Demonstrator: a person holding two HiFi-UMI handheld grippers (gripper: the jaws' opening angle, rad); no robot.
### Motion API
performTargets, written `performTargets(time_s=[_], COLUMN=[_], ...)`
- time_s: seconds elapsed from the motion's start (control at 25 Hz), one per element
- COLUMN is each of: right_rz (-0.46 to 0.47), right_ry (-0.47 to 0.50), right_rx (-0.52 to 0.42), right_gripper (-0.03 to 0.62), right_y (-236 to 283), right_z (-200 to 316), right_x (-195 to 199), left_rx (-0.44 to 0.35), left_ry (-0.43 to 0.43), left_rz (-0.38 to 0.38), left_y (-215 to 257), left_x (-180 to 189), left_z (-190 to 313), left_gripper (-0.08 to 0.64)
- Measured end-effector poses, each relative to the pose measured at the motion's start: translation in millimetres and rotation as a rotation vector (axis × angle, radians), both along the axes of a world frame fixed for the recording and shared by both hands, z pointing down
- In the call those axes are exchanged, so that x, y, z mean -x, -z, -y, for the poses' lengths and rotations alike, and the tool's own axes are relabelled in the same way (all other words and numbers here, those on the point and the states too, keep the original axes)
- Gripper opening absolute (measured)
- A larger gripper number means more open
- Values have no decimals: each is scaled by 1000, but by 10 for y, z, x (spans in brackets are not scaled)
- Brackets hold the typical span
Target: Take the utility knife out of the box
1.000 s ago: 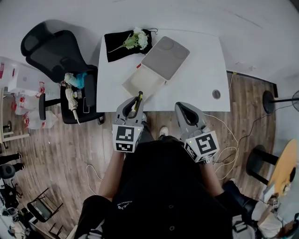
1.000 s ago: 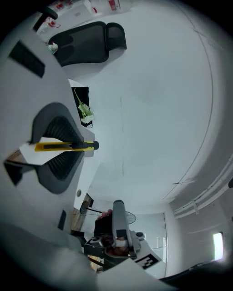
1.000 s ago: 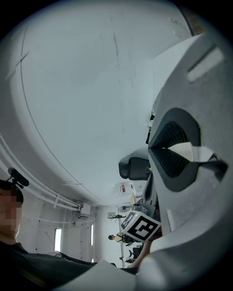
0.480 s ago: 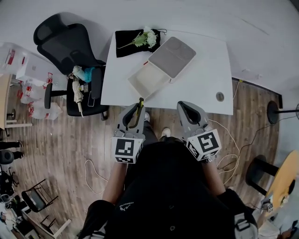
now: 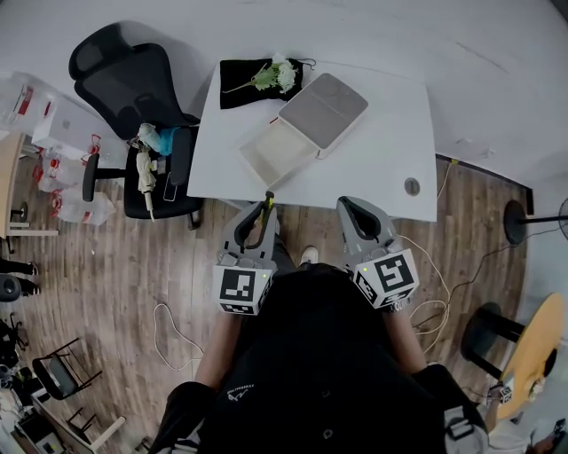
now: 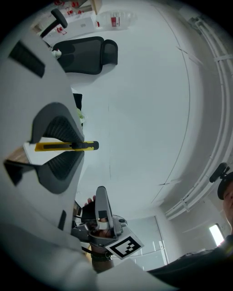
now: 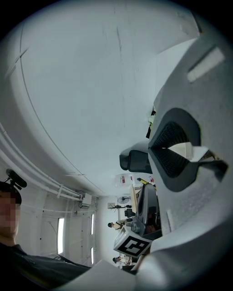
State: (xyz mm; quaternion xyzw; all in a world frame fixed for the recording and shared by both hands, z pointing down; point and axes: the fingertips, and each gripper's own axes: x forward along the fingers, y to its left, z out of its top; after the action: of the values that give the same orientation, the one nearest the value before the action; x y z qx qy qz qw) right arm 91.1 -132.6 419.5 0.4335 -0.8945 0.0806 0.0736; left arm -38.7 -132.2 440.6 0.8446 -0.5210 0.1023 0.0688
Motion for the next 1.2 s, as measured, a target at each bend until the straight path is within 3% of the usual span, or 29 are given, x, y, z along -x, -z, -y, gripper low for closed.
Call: performTargets(time_s=[0.44, 1.2], right_rz=[-17, -54], right_ry=[11, 90], right_rx=[-70, -300], right_gripper=[5, 5], right_y=[226, 1221], right_z=[59, 370], right_x=[-145, -133], left_rx=[-60, -270], left_ry=[12, 7], left_rz=[21, 31], left_y=[284, 1288], left_x=[-61, -142], left_z=[96, 380], left_gripper=[60, 61])
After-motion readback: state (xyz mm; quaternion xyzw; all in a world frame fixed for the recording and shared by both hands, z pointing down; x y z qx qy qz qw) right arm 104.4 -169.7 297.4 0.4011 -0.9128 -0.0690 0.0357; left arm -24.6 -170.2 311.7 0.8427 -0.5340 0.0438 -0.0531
